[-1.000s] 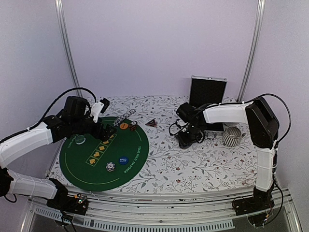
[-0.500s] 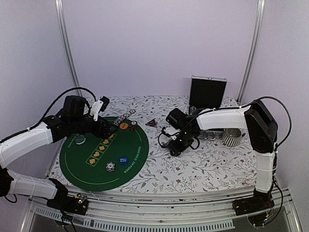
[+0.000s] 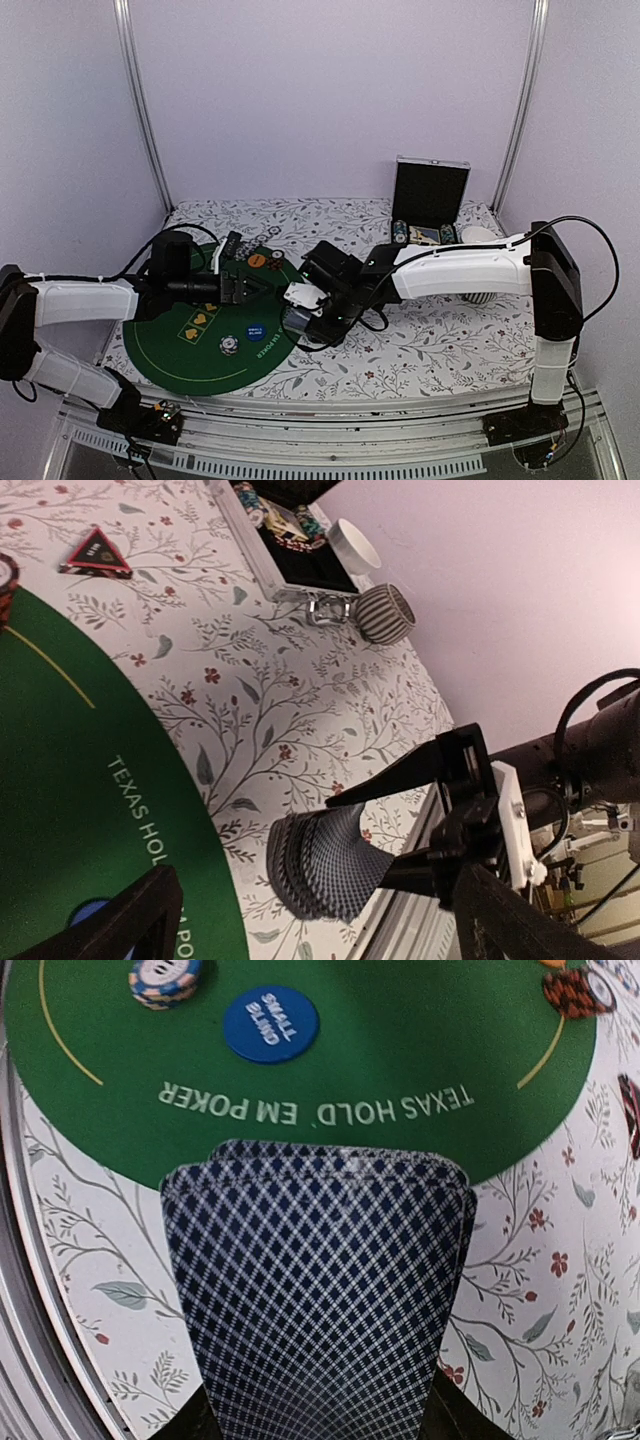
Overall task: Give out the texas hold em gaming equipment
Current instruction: Pick up the face-down deck piles from the center of the board, then pass from the right arm to the left
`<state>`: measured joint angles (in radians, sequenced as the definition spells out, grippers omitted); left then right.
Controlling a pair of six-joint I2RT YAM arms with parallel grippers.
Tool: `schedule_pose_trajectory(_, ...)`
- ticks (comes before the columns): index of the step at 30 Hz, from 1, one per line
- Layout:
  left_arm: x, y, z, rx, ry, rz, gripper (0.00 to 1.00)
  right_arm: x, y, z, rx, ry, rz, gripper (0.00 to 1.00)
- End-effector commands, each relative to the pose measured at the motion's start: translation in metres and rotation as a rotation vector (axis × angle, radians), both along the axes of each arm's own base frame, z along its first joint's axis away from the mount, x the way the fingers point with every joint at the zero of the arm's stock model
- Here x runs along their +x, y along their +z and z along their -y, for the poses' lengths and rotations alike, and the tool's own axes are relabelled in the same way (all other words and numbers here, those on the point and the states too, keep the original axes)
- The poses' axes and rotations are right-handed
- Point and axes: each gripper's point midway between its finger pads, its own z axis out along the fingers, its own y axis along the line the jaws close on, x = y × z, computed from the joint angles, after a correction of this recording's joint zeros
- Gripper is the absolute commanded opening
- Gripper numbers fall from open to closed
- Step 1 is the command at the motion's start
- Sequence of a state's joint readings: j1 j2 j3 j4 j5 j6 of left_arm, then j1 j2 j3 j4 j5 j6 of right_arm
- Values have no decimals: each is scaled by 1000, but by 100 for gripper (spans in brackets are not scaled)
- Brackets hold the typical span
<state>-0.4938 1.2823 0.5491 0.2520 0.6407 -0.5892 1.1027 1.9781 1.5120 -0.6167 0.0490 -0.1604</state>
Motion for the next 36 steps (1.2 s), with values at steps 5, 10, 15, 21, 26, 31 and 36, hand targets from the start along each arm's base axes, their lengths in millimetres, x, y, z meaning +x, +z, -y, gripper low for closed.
schedule_pose_trajectory(5, -24, -1, 28, -105, -181, -19, 88, -3, 55, -40, 105, 130, 178, 52)
schedule_pose_trajectory(10, -28, 0, 26, -124, -191, -9, 87, -6, 61, -42, 123, 144, 178, 52)
schedule_pose_trajectory(15, -23, 29, 17, -182, -150, 74, 88, -7, 58, -37, 119, 144, 185, 52)
schedule_pose_trajectory(21, -20, 54, -3, -235, -97, 120, 88, -5, 60, -32, 114, 132, 202, 51)
schedule_pose_trajectory(26, -15, 38, -21, -229, -24, 71, 84, -5, 66, -33, 130, 131, 213, 51)
schedule_pose_trajectory(31, -23, 13, -14, -230, -63, -31, 85, -3, 73, -36, 149, 136, 226, 51)
schedule_pose_trajectory(36, -34, 6, 12, -206, -162, -36, 91, -2, 77, -40, 158, 141, 233, 51)
